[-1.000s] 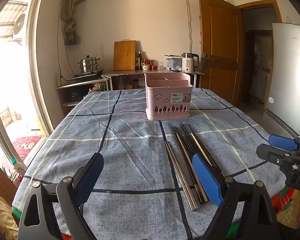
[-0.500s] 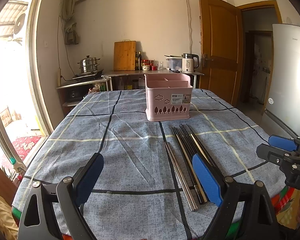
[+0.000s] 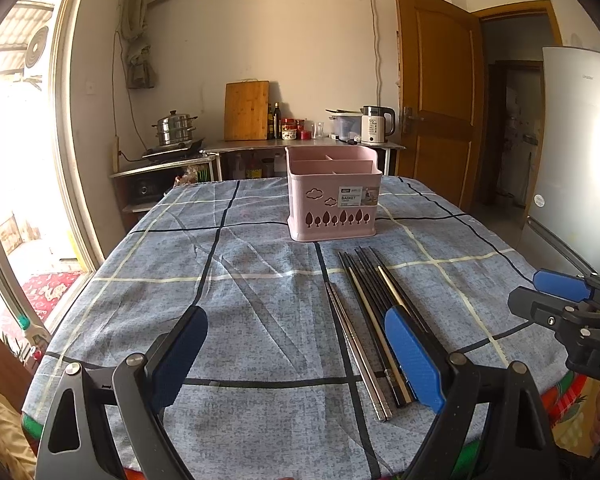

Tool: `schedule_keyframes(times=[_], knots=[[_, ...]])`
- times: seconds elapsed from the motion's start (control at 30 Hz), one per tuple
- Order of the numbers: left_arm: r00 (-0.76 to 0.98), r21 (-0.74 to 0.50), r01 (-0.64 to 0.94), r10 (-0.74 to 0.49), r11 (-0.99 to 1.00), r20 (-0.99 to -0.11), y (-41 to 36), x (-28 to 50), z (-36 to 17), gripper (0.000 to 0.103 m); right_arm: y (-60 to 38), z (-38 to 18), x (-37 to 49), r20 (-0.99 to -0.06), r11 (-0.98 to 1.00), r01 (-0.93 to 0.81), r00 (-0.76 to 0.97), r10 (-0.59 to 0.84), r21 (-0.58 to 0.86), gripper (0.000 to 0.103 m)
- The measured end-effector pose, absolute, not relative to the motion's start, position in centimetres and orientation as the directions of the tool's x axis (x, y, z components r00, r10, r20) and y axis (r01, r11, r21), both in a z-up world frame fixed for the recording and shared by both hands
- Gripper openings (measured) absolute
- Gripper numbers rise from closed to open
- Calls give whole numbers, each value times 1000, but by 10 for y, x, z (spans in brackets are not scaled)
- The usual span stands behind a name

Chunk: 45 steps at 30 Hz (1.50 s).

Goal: Organize utensils

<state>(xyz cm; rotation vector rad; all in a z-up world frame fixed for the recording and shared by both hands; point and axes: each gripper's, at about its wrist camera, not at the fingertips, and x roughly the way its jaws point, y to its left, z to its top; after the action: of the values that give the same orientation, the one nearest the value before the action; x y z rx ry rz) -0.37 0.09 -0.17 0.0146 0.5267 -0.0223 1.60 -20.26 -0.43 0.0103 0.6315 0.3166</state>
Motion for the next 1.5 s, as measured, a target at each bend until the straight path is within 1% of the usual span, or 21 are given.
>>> schedule_keyframes(times=[1.5], knots=[[872,6,35,-27,999,-489,-1,-11,0,91,-203,-1,12,-566,952,-285,770,296,110,57]])
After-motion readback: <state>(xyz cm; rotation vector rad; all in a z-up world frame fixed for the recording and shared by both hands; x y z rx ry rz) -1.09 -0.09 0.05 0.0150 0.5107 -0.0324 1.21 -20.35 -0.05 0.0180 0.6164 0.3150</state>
